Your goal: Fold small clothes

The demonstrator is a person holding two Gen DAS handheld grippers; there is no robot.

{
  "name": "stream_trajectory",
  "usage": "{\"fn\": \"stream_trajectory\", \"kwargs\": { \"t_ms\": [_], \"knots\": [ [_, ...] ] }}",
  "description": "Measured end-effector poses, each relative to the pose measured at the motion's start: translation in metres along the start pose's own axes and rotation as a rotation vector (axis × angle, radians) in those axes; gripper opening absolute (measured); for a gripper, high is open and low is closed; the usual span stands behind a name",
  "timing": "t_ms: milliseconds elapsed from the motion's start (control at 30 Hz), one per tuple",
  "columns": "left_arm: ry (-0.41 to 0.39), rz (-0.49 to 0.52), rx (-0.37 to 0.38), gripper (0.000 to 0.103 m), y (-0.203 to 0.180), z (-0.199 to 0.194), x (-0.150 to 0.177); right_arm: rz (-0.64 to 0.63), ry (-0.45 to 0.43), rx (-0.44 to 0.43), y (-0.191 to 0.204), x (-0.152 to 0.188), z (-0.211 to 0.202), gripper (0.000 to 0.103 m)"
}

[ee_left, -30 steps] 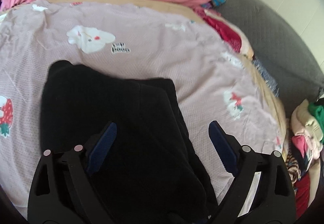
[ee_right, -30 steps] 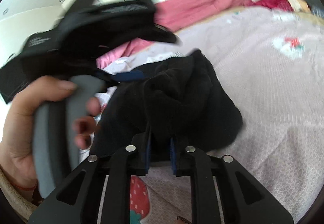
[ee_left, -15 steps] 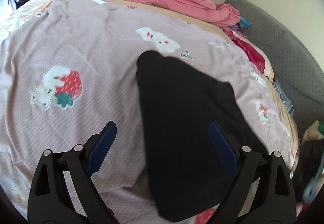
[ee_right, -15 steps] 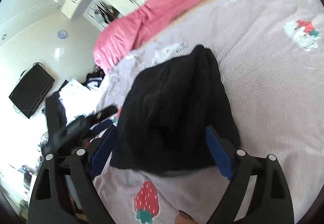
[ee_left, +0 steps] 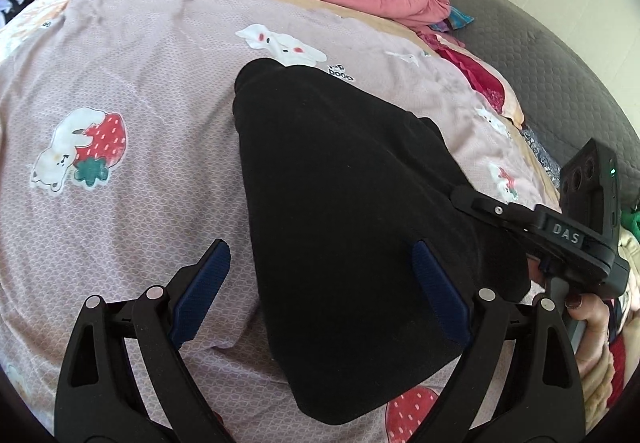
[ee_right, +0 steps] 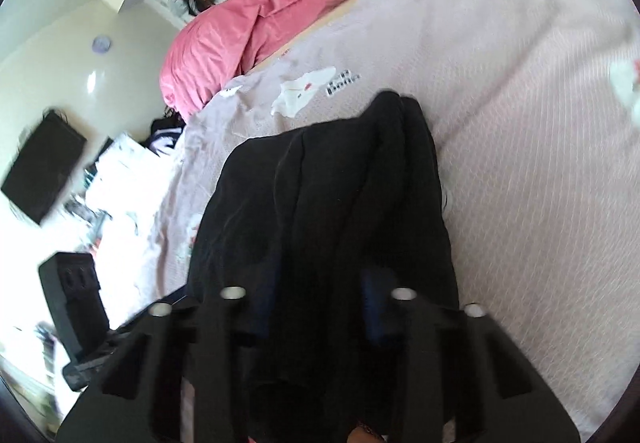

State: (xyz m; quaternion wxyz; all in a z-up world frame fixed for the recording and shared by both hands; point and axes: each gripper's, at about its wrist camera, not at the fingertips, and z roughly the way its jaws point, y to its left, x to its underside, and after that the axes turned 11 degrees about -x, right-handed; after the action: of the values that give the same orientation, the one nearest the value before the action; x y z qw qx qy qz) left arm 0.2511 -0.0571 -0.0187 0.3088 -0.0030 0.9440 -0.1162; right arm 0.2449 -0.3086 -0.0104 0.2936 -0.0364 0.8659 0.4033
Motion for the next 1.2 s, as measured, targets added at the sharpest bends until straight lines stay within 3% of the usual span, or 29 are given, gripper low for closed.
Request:
{"fn": "stream_trajectory", "kwargs": {
  "t_ms": [167,267,400,533,967,1200],
  "knots": [
    [-0.006,0.014,0.013,0.085,-0.003,-0.004,-0.002,-0.231,-0.037,0.092,0.029,-0.007,-0.005,0.022],
    [0.003,0.023,0.018,0.086,-0.005,-0.002,0.0,-0.298,-0.05,0.16,0.033,-0.008,-0.005,0.022],
    [0.029,0.028,0.022,0.087,-0.007,0.004,0.003,-0.265,0.007,0.231,0.006,-0.005,0.018,0.022],
    [0.037,0.04,0.014,0.088,-0.01,0.007,0.004,-0.202,-0.018,0.21,-0.01,0.005,0.017,0.027],
    [0.05,0.049,0.01,0.09,-0.011,-0.002,0.019,-0.123,-0.045,0.175,0.002,0.033,-0.021,0.046],
    [0.064,0.085,-0.023,0.09,-0.019,-0.001,0.034,-0.156,-0.042,0.279,0.005,0.053,-0.021,0.049]
  ]
}}
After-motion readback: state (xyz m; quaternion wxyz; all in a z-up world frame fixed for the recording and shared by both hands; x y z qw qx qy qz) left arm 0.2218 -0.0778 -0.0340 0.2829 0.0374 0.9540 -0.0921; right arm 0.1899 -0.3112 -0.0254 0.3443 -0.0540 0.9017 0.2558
